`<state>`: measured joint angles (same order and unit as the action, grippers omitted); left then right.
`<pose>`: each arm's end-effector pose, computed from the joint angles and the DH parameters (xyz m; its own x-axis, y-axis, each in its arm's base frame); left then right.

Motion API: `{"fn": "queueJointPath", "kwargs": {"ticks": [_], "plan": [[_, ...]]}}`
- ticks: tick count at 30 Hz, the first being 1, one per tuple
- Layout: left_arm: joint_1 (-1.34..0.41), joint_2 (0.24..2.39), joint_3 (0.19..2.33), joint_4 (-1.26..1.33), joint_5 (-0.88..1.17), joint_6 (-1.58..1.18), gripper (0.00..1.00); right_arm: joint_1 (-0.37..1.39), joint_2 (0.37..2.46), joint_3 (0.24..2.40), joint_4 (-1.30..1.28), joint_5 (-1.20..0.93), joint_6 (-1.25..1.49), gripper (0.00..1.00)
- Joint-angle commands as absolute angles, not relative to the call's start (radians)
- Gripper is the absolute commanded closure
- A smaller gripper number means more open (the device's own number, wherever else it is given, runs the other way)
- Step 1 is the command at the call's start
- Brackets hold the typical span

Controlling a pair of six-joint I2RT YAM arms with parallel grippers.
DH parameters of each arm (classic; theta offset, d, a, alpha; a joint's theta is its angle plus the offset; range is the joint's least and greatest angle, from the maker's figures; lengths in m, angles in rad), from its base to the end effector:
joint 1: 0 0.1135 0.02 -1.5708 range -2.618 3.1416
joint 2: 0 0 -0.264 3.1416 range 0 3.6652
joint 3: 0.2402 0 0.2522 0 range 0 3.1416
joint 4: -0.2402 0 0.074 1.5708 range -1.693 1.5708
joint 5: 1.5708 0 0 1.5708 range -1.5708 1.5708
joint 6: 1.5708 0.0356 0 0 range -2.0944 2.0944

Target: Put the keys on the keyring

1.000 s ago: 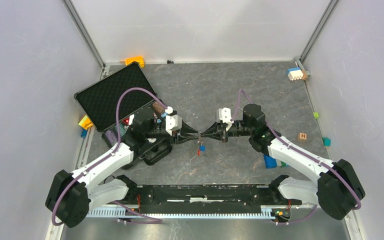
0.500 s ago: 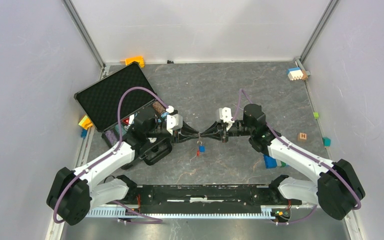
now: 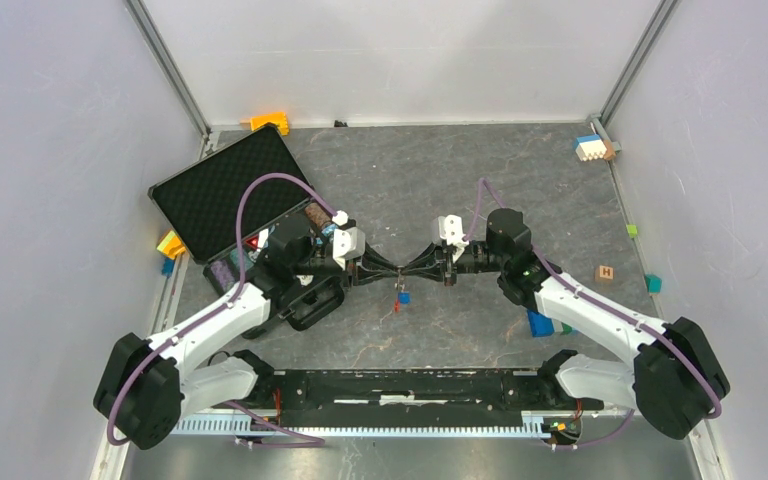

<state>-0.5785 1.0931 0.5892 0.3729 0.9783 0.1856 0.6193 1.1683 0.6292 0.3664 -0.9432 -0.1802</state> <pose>0.1808 -0.1533 0.2699 0.0759 0.0735 -0.9944 0.9971 0.0044 0.0765 0.1877 0.1692 0.2658 0.0398 -0.1009 -0.9941 -0.9992 -0.0028 -0.0397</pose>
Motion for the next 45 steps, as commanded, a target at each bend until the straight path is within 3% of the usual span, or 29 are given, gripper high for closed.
{"fn": "queueJointPath", "kwargs": {"ticks": [1, 10, 15, 21, 22, 26, 28, 31, 39, 45], "plan": [[-0.587, 1.100, 0.620, 0.415, 1.006, 0.153, 0.79, 0.616, 1.171, 0.632, 0.434, -0.966, -0.166, 1.00], [-0.593, 1.110, 0.622, 0.416, 1.006, 0.153, 0.86, 0.617, 1.175, 0.631, 0.440, -0.969, -0.160, 1.00], [-0.594, 1.112, 0.621, 0.415, 1.006, 0.152, 0.98, 0.616, 1.177, 0.627, 0.444, -0.969, -0.158, 1.00], [-0.594, 1.096, 0.610, 0.416, 0.981, 0.147, 0.98, 0.615, 1.173, 0.627, 0.435, -0.957, -0.169, 1.00], [-0.594, 1.092, 0.605, 0.416, 0.971, 0.148, 0.98, 0.617, 1.173, 0.627, 0.425, -0.950, -0.180, 0.98], [-0.594, 1.063, 0.590, 0.399, 0.948, 0.175, 0.98, 0.614, 1.164, 0.647, 0.349, -0.915, -0.239, 0.73], [-0.595, 1.052, 0.590, 0.379, 0.944, 0.190, 0.98, 0.613, 1.154, 0.657, 0.301, -0.892, -0.274, 0.55], [-0.592, 1.042, 0.590, 0.352, 0.933, 0.211, 0.98, 0.607, 1.137, 0.677, 0.223, -0.868, -0.340, 0.40], [-0.591, 0.981, 0.587, 0.257, 0.939, 0.290, 0.98, 0.491, 1.028, 0.725, -0.037, -0.700, -0.505, 0.32], [-0.591, 0.956, 0.569, 0.250, 0.994, 0.331, 0.98, 0.405, 1.021, 0.716, -0.200, -0.415, -0.569, 0.32]]}}
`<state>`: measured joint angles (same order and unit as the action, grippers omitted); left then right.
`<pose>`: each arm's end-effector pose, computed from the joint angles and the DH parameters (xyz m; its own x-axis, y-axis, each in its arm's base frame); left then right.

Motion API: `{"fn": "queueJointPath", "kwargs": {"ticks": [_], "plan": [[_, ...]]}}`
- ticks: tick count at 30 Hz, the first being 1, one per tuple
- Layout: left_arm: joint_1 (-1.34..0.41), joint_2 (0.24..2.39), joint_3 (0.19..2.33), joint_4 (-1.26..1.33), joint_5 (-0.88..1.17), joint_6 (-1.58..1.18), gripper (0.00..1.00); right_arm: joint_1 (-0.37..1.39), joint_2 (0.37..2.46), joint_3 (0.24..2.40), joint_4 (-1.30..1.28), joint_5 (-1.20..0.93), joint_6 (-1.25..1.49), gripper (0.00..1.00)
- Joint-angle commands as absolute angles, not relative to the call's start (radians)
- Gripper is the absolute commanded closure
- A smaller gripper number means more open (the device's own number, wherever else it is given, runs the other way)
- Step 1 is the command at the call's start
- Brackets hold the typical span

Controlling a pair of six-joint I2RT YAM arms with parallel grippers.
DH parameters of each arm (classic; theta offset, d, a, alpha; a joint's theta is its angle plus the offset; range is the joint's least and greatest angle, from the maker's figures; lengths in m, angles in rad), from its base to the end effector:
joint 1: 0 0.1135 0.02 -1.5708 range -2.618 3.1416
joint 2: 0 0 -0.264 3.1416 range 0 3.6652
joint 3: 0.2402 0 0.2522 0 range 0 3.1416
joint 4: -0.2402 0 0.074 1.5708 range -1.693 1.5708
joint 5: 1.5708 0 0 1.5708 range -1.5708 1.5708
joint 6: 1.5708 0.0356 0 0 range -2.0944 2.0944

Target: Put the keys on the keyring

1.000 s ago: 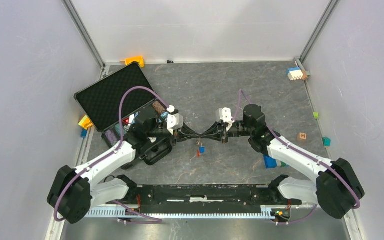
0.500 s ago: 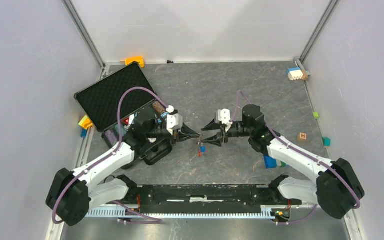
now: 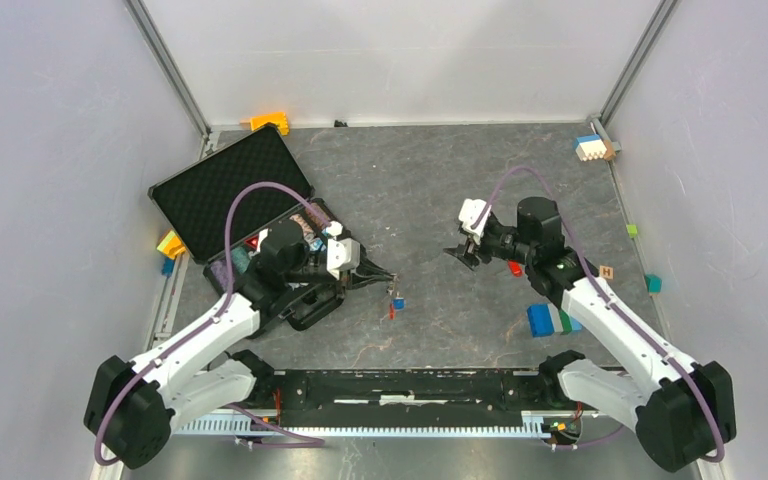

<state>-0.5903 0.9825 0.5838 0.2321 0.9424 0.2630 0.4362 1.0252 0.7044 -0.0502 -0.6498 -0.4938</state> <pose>0.1635 -0.1442 0.2776 0.1243 0.1006 -0.9871 0.9917 0.0188 0.1268 0.1992 0.1166 0.2818 0.1123 -0.3640 -0.9246 -0.9020 0.3531 -0.2486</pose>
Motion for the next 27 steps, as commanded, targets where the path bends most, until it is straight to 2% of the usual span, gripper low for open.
{"fn": "queueJointPath", "kwargs": {"ticks": [1, 5, 11, 17, 27], "plan": [[-0.591, 0.957, 0.561, 0.272, 1.008, 0.324, 0.98, 0.397, 1.031, 0.707, -0.220, -0.366, -0.576, 0.33], [-0.594, 0.967, 0.541, 0.323, 1.036, 0.291, 0.98, 0.349, 1.095, 0.707, -0.301, -0.238, -0.591, 0.36], [-0.600, 0.957, 0.539, 0.325, 1.045, 0.286, 0.98, 0.266, 1.224, 0.771, -0.400, -0.157, -0.681, 0.39], [-0.603, 0.963, 0.537, 0.325, 1.050, 0.282, 0.98, 0.164, 1.346, 0.833, -0.452, -0.169, -0.741, 0.43], [-0.605, 0.974, 0.540, 0.325, 1.048, 0.277, 0.98, 0.109, 1.480, 0.888, -0.472, -0.223, -0.768, 0.50]]}}
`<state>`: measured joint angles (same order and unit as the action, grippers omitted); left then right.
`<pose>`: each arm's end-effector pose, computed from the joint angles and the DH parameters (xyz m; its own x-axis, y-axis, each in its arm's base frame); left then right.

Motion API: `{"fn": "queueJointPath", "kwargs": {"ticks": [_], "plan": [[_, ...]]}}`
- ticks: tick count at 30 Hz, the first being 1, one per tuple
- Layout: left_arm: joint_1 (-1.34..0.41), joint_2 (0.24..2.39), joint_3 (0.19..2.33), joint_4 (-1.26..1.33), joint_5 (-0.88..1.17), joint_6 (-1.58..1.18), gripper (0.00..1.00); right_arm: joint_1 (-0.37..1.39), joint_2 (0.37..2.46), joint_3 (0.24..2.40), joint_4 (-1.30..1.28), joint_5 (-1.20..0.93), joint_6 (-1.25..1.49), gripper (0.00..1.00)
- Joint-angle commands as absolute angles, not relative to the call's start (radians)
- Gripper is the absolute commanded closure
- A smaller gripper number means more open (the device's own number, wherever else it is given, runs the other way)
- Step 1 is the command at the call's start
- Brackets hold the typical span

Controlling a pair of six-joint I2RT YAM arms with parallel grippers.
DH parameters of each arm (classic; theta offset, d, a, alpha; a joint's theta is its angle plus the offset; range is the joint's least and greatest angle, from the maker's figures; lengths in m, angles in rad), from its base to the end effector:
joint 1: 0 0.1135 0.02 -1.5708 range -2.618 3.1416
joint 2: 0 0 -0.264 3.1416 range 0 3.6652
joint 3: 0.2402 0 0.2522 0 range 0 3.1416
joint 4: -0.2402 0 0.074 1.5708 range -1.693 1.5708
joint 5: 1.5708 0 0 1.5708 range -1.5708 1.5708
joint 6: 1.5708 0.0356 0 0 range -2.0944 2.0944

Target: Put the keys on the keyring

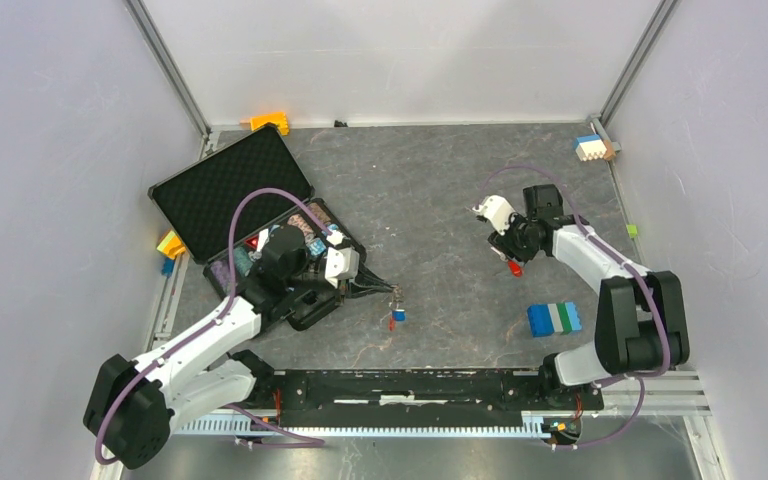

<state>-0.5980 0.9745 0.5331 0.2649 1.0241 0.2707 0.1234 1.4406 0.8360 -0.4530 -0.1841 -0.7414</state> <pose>0.1564 -0.1433 0.2653 0.1243 0.0835 -0.9887 0.9906 -0.0687 0.1187 0.2720 0.0403 0.1904 -0.4957 -0.7305 -0.4698 -0.7389 0.6390 -0.2139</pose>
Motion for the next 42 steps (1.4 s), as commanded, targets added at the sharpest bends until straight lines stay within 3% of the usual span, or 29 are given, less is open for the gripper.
{"fn": "queueJointPath", "kwargs": {"ticks": [1, 16, 42], "plan": [[-0.605, 0.975, 0.542, 0.325, 1.048, 0.277, 0.98, 0.108, 1.485, 0.889, -0.472, -0.228, -0.770, 0.51], [-0.606, 0.990, 0.545, 0.325, 1.045, 0.275, 0.98, 0.098, 1.553, 0.892, -0.447, -0.257, -0.778, 0.65], [-0.606, 0.990, 0.548, 0.325, 1.045, 0.273, 0.98, 0.095, 1.593, 0.914, -0.448, -0.259, -0.788, 0.77]]}}
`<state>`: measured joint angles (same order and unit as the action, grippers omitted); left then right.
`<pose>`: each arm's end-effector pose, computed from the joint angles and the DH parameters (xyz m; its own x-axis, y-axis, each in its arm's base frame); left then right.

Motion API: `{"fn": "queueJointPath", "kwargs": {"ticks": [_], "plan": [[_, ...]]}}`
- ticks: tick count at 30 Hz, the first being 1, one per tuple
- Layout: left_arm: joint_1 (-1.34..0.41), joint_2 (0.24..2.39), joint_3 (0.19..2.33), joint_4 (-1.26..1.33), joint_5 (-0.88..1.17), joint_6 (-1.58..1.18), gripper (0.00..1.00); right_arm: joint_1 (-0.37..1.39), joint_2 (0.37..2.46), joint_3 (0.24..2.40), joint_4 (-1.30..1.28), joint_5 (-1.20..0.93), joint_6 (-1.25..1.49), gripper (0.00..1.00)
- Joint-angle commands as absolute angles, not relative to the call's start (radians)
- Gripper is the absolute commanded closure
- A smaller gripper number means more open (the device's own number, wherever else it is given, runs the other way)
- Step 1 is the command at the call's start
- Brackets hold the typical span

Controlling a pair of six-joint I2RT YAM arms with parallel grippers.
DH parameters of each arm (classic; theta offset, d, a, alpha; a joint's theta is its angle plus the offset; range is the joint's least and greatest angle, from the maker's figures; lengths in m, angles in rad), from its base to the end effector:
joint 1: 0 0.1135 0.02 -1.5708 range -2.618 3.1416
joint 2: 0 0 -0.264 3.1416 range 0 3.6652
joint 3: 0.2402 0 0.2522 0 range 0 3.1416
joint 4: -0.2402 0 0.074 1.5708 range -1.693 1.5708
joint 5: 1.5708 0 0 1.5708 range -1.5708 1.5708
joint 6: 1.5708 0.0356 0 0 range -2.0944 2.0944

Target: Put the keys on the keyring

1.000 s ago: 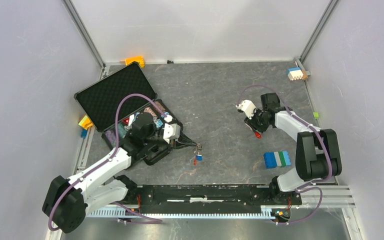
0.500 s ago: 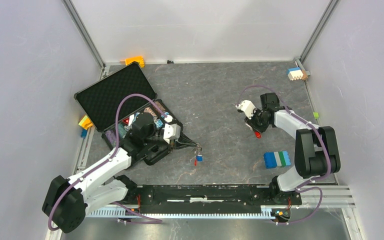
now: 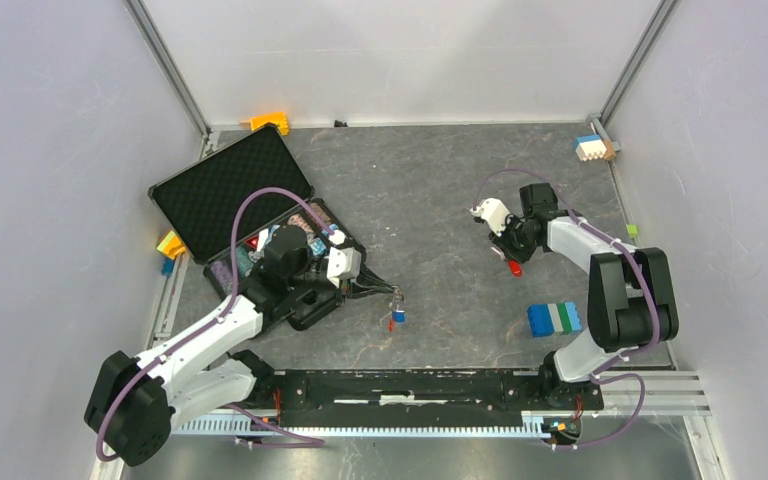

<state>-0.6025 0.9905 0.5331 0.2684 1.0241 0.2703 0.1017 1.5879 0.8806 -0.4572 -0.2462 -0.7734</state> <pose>0.1578 -0.1454 0.2626 0.1141 0.0900 -0.9894 0.9914 -0.0739 0.1076 0.2902 0.0383 0.1642 -0.5182 -0.7339 -0.4392 -0.7774 0.6182 -0.1159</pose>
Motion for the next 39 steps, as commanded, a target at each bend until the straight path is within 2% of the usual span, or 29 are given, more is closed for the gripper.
{"fn": "queueJointPath", "kwargs": {"ticks": [1, 15, 24, 33, 39], "plan": [[-0.606, 0.989, 0.548, 0.325, 1.045, 0.273, 0.98, 0.096, 1.595, 0.914, -0.448, -0.257, -0.788, 0.77], [-0.606, 0.990, 0.551, 0.325, 1.045, 0.270, 0.98, 0.093, 1.604, 0.908, -0.451, -0.247, -0.799, 0.78], [-0.606, 0.991, 0.550, 0.325, 1.043, 0.271, 0.98, 0.092, 1.611, 0.914, -0.457, -0.250, -0.802, 0.84], [-0.605, 0.994, 0.552, 0.325, 1.044, 0.269, 0.98, 0.087, 1.593, 0.906, -0.468, -0.256, -0.805, 0.82], [-0.606, 0.991, 0.552, 0.325, 1.043, 0.270, 0.98, 0.085, 1.587, 0.906, -0.472, -0.262, -0.807, 0.84]]}}
